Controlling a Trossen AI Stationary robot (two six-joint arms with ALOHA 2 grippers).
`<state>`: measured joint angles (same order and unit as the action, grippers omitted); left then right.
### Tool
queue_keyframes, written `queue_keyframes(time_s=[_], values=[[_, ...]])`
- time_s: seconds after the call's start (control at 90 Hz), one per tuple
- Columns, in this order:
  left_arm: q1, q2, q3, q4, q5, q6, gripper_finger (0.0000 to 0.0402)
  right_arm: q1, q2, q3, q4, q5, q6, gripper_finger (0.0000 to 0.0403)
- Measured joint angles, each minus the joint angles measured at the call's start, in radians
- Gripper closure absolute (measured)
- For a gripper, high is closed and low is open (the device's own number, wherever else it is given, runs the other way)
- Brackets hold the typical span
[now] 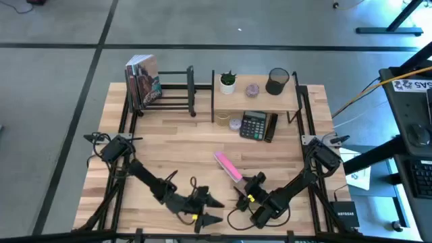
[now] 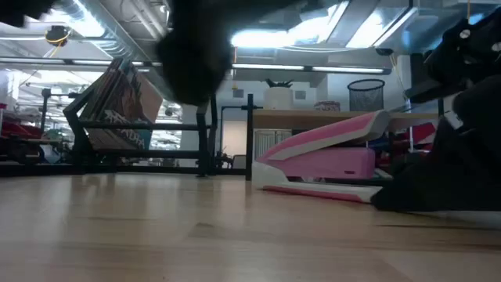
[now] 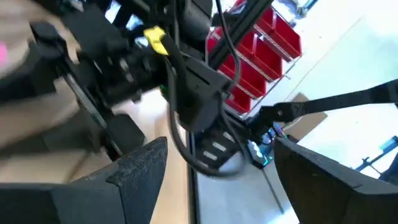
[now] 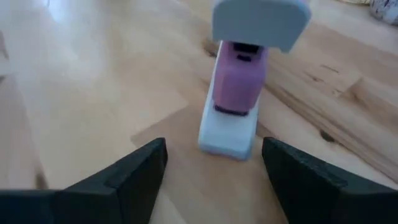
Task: Stock shelves
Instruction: Put the pink stapler under the shelf
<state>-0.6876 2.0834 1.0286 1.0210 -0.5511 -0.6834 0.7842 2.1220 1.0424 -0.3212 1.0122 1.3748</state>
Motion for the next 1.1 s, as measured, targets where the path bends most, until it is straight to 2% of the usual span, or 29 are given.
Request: queue_keyframes(time_s=[0.144,0.322,0.467,0.644,0.922,1.022,1.1], values=[[-0.041,0.000,0.000,0.002,-0.104,0.013,0.0126,-0.027,0.001,0.000,-0.007,-0.007,0.010,0.0146],[-0.042,0.000,0.000,0.002,-0.111,0.055,0.0126,-0.068,-0.001,0.000,-0.001,-0.047,0.004,0.0164],[-0.016,0.000,0.000,0.010,-0.111,0.086,0.0126,-0.079,0.001,-0.002,0.006,-0.052,0.009,0.0210],[0.011,0.000,0.000,-0.016,-0.067,0.090,0.0126,-0.081,0.002,-0.003,0.001,-0.058,0.015,0.0292],[-0.014,0.000,0.000,-0.024,-0.066,0.063,0.0126,-0.075,-0.024,-0.003,-0.030,-0.052,0.020,0.0293],[-0.047,0.000,0.000,-0.023,-0.098,0.055,0.0126,-0.053,-0.072,-0.006,-0.130,-0.074,0.034,0.0293],[-0.073,0.000,0.000,-0.023,-0.157,0.067,0.0126,-0.019,-0.114,0.014,-0.251,-0.094,0.105,0.0293]])
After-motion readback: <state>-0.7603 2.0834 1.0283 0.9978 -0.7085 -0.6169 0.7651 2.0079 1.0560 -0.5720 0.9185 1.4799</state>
